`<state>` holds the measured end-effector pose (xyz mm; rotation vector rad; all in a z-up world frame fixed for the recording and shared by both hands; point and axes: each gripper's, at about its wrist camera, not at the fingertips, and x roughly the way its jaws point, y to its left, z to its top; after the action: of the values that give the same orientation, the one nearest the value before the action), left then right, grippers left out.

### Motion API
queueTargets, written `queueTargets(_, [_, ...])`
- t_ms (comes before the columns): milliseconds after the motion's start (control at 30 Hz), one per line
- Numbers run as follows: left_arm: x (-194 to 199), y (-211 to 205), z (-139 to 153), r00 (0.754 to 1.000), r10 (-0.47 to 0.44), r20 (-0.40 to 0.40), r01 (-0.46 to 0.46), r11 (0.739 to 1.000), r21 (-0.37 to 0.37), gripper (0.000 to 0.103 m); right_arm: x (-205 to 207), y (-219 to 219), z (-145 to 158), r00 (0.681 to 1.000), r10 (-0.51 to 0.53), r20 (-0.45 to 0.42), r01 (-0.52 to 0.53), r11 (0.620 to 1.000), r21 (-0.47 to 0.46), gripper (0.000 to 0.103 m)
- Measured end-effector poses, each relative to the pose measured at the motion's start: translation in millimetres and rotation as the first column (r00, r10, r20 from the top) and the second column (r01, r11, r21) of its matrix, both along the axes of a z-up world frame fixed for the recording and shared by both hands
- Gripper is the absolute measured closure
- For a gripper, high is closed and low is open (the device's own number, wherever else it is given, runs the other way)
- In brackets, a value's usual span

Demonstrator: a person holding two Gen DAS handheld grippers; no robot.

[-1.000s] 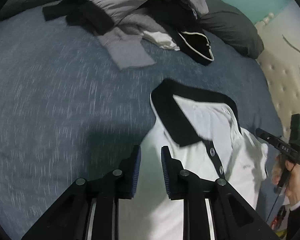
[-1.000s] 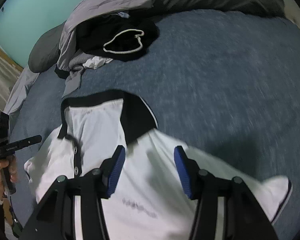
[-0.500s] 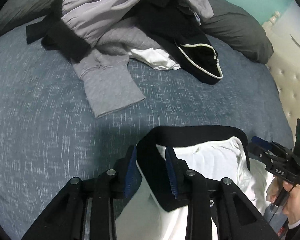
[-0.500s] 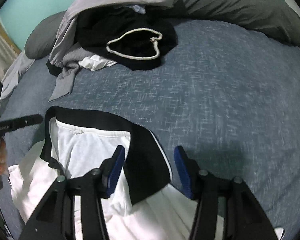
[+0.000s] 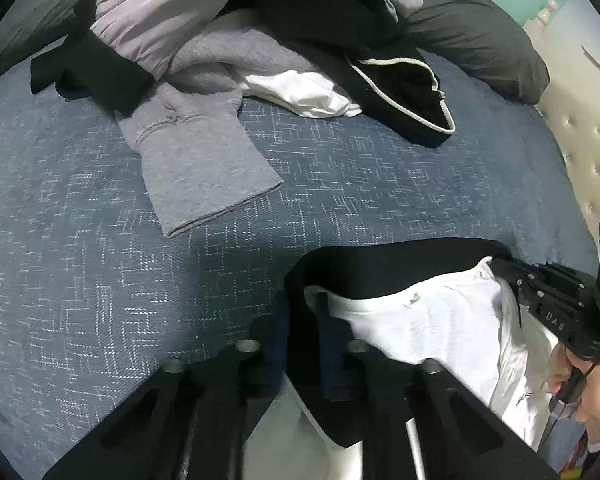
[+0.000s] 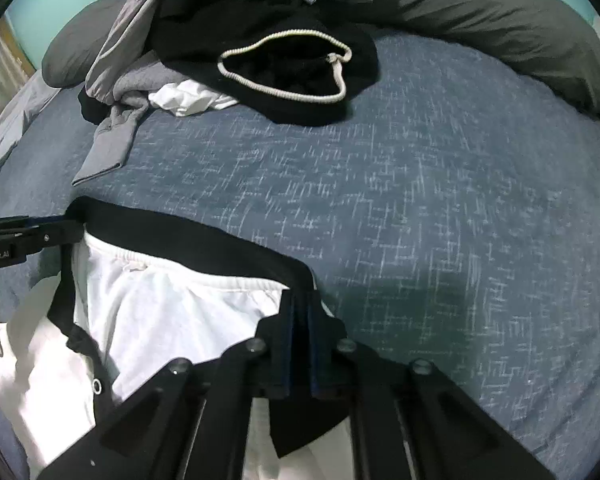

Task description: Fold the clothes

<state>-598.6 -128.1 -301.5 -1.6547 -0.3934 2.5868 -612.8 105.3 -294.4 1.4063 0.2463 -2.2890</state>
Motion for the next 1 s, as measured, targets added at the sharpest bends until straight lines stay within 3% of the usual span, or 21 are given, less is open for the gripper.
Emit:
queueTargets(267, [-14.1,-6.5,19.8,0.998,0.034,-0.045,-0.035,0.999,-0.014,0.097,-11.1,5.6,22.0,0.996,-0.045,-0.075,0.045,0.999,-0.008,0.099])
queueTargets(667, [-59.1,-28.2,57.0,0.991,0.095,-0.094,-0.101,0.993,-0.058,0.097,-60.6,-9.8,73.5,0.980,-0.083,-0.180,0.080,0.997,-0.023,0.099])
queueTargets(1000, [-60.2,-28.1,3.7,0.993,0.115,-0.038,-0.118,0.989,-0.086,0.097,-69.2,-21.2,15.1,0.990,-0.089,-0.108,0.089,0.996,0.001,0.099])
